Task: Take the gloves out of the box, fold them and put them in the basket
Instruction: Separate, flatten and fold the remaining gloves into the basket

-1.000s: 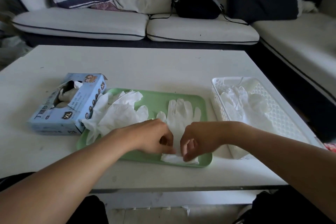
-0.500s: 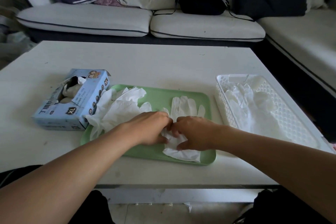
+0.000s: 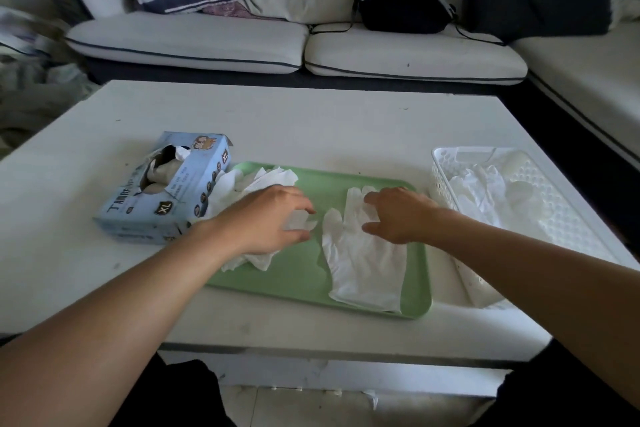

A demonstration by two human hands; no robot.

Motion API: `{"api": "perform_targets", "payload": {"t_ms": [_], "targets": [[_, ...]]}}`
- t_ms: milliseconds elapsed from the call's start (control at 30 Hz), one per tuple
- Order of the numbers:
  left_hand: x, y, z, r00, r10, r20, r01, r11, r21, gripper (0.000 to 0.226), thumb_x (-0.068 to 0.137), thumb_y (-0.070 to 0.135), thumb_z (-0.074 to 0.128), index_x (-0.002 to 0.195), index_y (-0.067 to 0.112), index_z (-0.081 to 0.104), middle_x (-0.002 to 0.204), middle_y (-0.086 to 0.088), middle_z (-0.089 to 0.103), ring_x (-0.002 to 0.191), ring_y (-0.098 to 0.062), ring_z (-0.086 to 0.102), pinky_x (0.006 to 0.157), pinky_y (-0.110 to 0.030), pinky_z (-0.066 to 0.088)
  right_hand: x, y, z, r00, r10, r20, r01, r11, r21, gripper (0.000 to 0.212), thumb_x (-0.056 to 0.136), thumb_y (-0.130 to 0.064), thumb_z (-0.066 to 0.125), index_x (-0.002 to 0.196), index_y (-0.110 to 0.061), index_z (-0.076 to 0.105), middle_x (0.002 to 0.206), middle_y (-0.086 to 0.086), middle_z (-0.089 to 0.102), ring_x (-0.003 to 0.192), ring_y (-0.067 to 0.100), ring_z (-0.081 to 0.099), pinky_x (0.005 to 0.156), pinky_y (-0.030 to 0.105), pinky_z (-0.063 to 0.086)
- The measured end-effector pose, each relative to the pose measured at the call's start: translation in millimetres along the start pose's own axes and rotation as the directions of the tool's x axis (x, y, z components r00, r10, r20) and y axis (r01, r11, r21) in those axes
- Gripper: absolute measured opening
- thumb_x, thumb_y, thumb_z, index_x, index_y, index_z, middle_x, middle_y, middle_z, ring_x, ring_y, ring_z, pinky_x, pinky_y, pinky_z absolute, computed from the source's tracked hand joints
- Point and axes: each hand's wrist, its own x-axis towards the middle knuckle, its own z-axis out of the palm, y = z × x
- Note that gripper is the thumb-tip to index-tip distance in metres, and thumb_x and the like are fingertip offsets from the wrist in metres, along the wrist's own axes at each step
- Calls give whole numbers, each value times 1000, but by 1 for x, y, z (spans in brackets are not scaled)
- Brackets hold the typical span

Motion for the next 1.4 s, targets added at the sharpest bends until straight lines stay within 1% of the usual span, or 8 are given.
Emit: {"api": "perform_targets", "payload": {"t_ms": [300, 467, 567, 700, 800, 933, 1200, 1400], "targets": [[15, 36, 14, 980, 144, 133, -160, 980, 116, 57, 89, 50, 72, 139, 29, 57, 136, 11, 59, 126, -15, 54, 101, -33, 46, 17, 12, 12, 990, 136, -34, -128, 975, 184, 73, 91, -63, 53, 145, -15, 40, 140, 10, 55, 130, 32, 50, 102, 42, 45], [17, 17, -20, 998, -55, -17, 57, 989, 140, 73, 76, 49, 83, 141, 30, 53, 138, 10, 56, 127, -18, 52, 101, -37, 46, 2, 11, -8, 964, 80, -255, 32, 911, 410, 32, 92, -37, 66, 119, -19, 64, 113, 0, 68, 102, 20, 65, 86, 31, 53], [4, -11, -38, 968, -244, 64, 231, 959, 162, 87, 67, 47, 90, 142, 34, 49, 138, 11, 49, 127, -17, 48, 96, -35, 46, -11, -11, -8, 955, -135, -264, 245, 861, 445, 13, 89, -29, 72, 101, -25, 71, 94, -13, 69, 86, 5, 67, 82, 30, 57], [-10, -38, -52, 881, -403, 245, 361, 911, 200, 91, 64, 39, 95, 142, 36, 48, 131, 7, 45, 119, -19, 50, 91, -35, 50, -19, -53, -5, 863, -425, -275, 500, 798, 337, 34, 94, -30, 66, 128, -29, 64, 136, -8, 58, 117, 8, 54, 96, 20, 42], [-12, -42, -46, 872, -402, 280, 373, 915, 152, 83, 70, 31, 93, 141, 34, 50, 131, 7, 51, 111, -18, 56, 84, -32, 50, -17, -88, 1, 816, -527, -237, 575, 777, 254, 54, 96, -35, 63, 148, -33, 45, 162, -1, 29, 145, 21, 28, 115, 37, 33], [-15, -44, -35, 896, -367, 251, 355, 930, 92, 75, 75, 32, 89, 140, 32, 51, 133, 6, 54, 113, -19, 58, 93, -35, 50, -6, -110, 9, 854, -506, -124, 520, 842, 146, 71, 96, -40, 62, 157, -26, 29, 166, 3, 17, 151, 25, 16, 120, 39, 26], [-25, -58, -16, 930, -303, 210, 297, 953, 57, 84, 76, 30, 88, 148, 28, 44, 136, 9, 50, 123, -19, 53, 103, -39, 46, 0, -84, 5, 921, -371, -116, 389, 892, 230, 54, 97, -38, 61, 148, -33, 44, 141, -1, 56, 123, 20, 53, 102, 38, 46], [-25, -55, -6, 947, -311, 81, 311, 950, 12, 51, 84, 47, 76, 128, 30, 58, 122, 10, 55, 111, -20, 57, 95, -41, 49, 12, -103, 20, 935, -246, -256, 313, 911, 269, 35, 92, -45, 65, 125, -33, 65, 116, 1, 68, 107, 25, 61, 87, 38, 52]]}}
